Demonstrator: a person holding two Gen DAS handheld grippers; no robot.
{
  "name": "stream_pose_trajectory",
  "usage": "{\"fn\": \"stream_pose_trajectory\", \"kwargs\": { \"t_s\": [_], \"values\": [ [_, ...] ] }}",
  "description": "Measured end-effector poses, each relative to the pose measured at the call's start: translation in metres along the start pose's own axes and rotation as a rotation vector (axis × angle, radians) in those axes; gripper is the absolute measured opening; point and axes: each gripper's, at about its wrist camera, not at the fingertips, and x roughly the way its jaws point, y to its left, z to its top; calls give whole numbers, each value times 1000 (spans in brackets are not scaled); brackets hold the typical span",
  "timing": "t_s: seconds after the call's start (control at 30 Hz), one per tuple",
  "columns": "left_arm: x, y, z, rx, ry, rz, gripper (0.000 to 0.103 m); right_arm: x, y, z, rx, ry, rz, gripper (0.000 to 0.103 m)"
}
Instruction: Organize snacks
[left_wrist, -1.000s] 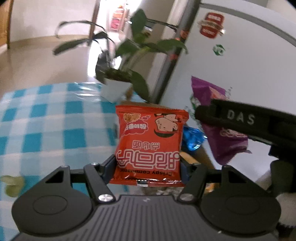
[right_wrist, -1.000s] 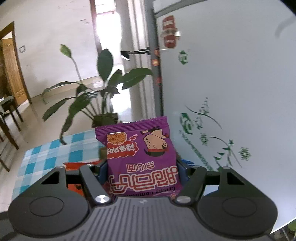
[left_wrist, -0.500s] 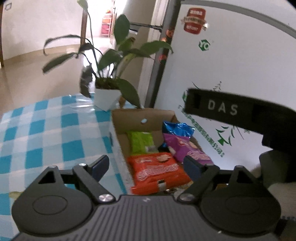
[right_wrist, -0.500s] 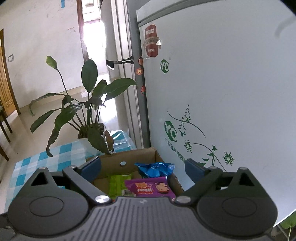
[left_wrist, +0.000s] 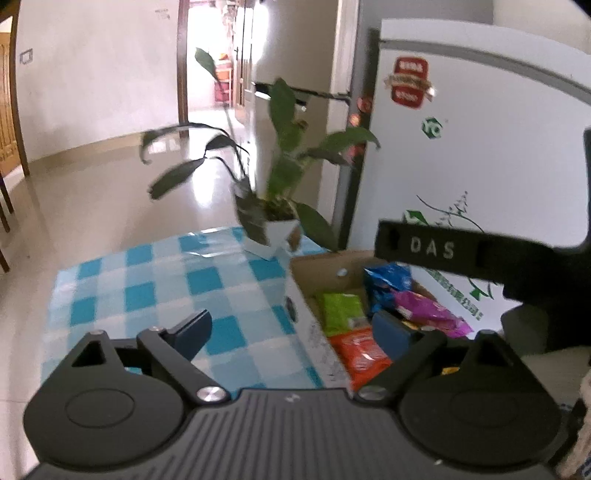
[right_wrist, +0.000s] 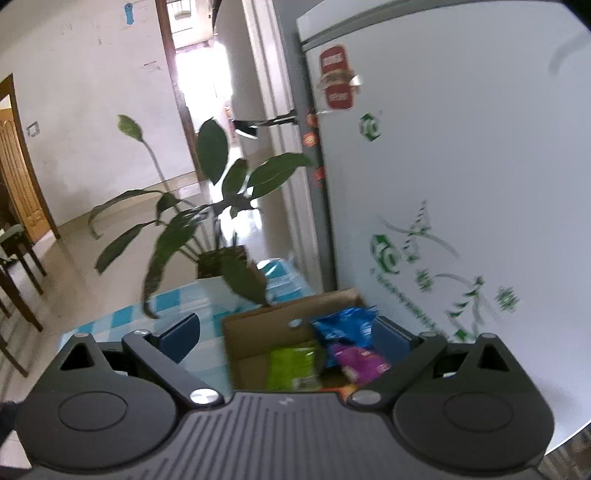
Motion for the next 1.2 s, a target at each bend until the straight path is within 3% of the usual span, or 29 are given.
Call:
{"fn": "stream_pose_trajectory", "kwargs": {
  "t_s": [0.37,0.63,0.9,1.2],
  "values": [
    [-16,65,8,-9,-9,59,96,10,57,-16,-84,57,14,103],
    [-6,101,5,-29,5,99,98,11,91,-24,-180,66,-31,103],
    [1,125,2,-42,-10,126,99,7,110,-31,-232,97,-90,103],
    [3,143,4,-57,11,176,102,1,129,-46,-244,114,-92,103]
  ]
}}
